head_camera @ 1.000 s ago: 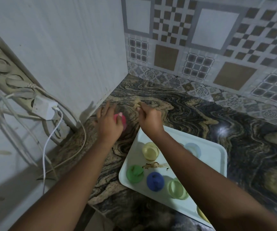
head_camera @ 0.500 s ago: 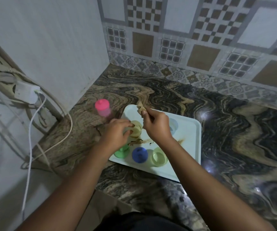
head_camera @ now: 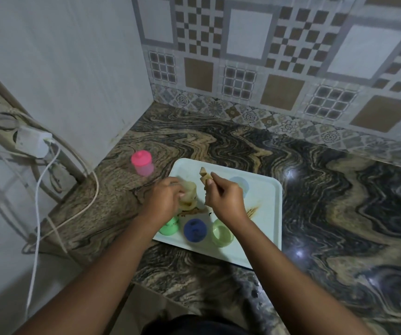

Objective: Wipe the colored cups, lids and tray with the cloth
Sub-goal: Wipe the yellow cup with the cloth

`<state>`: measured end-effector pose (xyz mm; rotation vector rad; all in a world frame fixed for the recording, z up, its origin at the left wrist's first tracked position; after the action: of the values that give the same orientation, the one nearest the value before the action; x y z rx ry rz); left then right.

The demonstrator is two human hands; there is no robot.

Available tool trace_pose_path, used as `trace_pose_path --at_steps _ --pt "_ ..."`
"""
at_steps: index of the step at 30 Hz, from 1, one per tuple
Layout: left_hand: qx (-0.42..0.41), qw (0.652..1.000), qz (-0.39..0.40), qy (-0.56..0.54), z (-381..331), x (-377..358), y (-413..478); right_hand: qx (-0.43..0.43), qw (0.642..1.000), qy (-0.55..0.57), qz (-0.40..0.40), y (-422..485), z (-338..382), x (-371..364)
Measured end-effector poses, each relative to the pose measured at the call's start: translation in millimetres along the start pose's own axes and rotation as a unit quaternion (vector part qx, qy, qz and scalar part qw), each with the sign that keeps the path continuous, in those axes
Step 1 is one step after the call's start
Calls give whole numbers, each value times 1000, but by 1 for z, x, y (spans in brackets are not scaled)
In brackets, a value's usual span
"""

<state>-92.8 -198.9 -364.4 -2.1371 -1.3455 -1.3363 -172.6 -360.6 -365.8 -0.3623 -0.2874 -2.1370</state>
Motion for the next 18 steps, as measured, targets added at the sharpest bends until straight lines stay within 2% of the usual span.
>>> trace_pose_path --at_steps 4,11,15,18 --pt "8 995 17 -95 -20 38 15 -26 994 102 -42 2 11 15" --pt "38 976 -41 -211 -66 106 25 38 971 236 -1 -17 57 20" --pt "29 971 -65 -230 -84 130 24 125 962 237 47 -34 84 24" --pt "17 962 -79 -262 -96 141 22 173 962 208 20 -40 85 26"
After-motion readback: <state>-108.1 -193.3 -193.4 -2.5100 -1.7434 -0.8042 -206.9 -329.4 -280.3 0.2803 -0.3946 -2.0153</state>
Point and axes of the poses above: each hand's wrist, its own y-axis towards the middle knuckle, its own x-axis out of the back of the hand, z = x × y, the point moved 6 cm from there along y, towards the middle knuckle, and after that the axes turned 4 degrees about -z, right-handed, at the moved point
